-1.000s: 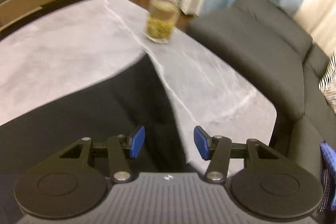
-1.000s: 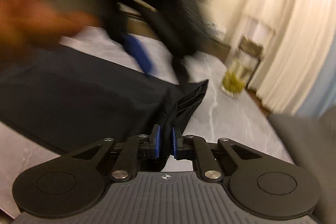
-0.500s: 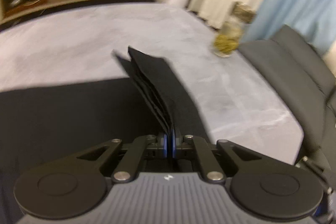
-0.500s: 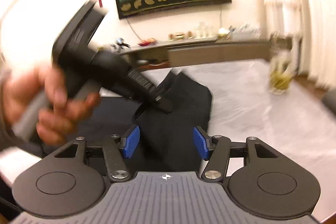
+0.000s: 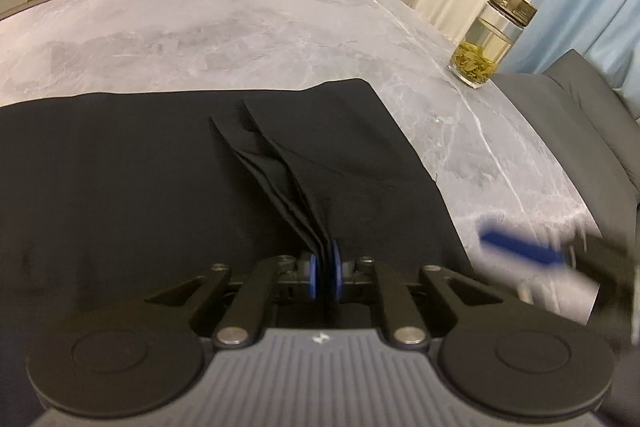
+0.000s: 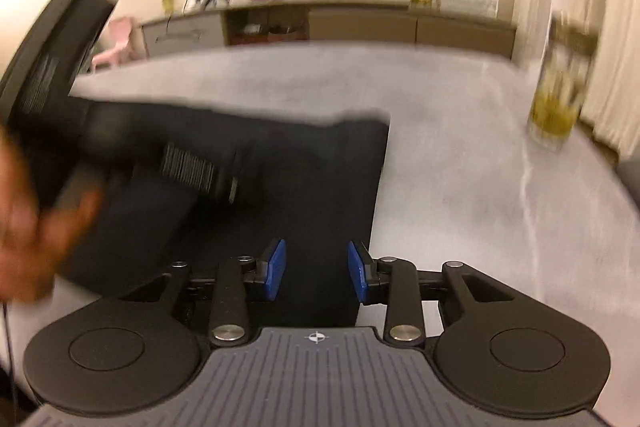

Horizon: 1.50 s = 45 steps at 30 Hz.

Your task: Fold clothes

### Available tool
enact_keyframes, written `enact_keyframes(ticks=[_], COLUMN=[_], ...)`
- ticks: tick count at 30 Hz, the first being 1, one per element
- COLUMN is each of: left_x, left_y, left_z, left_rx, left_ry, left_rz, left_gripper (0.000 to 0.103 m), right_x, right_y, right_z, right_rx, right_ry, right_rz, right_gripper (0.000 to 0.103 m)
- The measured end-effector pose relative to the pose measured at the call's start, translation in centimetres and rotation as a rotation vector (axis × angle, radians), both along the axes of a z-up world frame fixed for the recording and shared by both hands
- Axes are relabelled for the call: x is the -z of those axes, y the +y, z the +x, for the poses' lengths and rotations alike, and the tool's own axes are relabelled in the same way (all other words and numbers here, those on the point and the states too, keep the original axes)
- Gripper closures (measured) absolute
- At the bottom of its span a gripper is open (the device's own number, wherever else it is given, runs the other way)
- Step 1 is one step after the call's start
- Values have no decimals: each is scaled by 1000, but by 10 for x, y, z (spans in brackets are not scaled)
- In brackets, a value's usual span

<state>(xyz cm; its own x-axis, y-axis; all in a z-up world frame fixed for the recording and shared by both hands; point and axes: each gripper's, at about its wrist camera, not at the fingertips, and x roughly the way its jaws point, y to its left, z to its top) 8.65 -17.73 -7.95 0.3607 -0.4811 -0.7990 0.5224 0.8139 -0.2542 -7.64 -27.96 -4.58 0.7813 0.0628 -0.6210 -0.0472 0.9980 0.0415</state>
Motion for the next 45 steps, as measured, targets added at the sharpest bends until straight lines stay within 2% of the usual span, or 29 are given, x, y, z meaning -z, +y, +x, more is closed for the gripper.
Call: enact_keyframes(ticks=[3,7,14,18,22,25,27,31,35,39,41,42,45], left_x=[0,1,3,3,3,-8,-15,-5,3,-15,-28,-31,-37], left_y=[1,2,9,11,13,26,41,51,60,96,134,155,217], left_z=[-1,-1,1,1,-1,-14,-27,-36,-36,-40,-42,-41,-37], left_rx=[2,3,8,6,-8,-23,-8,-9,-32,-77,-124,-159,-277], left_ry=[-4,-3,8,13,17,-9,-43,-15,-9,-22,-42,-43,-40], left_rz=[0,-5,-38,-53,-59,-71,-83,-56,-41,-63,-101,-107,-104], left_gripper=[92,92,92,92,92,90,87,87,91,90,88,86,86], right_x=[3,28,15,31,24,29,18,-4,23,31,24,19,31], right_y=[-2,-10,-10,-1,3,4,0,-4,-5,-9,-2,3,29], right_z=[47,89,20,-18,-37,-39,-38,-17,20,17,8,2,6], right_rx=[22,41,7,-16,4,-11,7,24,42,84,107,101,12], right_ry=[28,90,83,116,135,150,119,50,113,129,106,79,135], right_rz=[9,-29,24,-32,-59,-69,-62,-40,-42,-38,-55,-54,-54], right_gripper=[66,65,65,65,65,65,65,65,65,63,63,63,61])
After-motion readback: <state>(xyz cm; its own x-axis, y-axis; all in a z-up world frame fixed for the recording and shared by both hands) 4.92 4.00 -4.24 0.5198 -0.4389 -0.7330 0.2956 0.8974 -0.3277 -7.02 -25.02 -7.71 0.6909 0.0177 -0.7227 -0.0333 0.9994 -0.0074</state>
